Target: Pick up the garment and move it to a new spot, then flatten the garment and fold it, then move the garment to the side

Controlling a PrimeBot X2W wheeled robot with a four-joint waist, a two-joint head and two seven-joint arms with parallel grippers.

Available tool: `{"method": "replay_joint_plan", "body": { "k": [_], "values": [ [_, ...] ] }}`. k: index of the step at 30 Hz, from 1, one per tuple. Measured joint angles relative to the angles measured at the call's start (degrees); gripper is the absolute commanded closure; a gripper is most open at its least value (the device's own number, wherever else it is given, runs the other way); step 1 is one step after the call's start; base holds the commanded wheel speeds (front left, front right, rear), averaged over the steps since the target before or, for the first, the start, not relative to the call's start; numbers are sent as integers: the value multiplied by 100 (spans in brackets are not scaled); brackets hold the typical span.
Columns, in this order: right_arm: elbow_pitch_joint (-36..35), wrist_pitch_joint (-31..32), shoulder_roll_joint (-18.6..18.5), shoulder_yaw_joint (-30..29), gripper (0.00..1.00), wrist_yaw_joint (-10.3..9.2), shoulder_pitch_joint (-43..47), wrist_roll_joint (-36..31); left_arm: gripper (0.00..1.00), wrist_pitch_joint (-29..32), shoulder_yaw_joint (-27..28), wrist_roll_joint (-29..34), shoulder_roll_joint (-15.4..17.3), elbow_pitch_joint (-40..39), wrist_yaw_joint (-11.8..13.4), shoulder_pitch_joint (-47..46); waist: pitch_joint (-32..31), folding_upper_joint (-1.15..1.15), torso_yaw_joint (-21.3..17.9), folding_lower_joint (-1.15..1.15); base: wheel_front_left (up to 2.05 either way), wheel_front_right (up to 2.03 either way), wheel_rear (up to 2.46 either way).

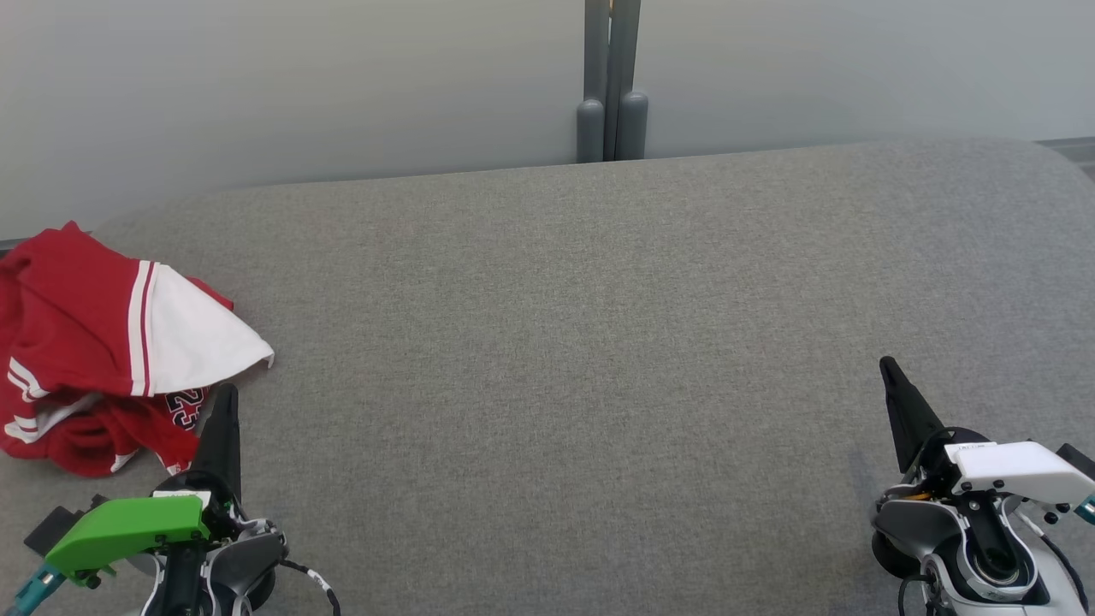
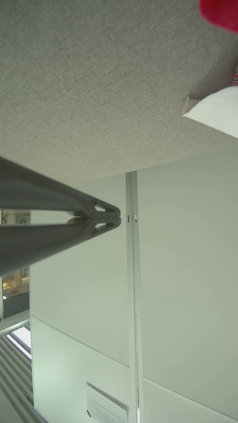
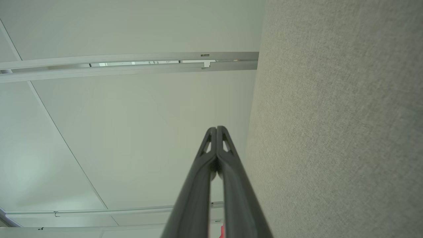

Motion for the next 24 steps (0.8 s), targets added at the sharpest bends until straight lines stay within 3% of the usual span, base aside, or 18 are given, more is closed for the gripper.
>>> {"method": "replay_joint_plan", "body": {
  "k": [24],
  "values": [
    [0,0,0,0,100,0,0,0,100,0,0,0,0,0,0,0,0,0,0,0,0,0,0]
  ]
}}
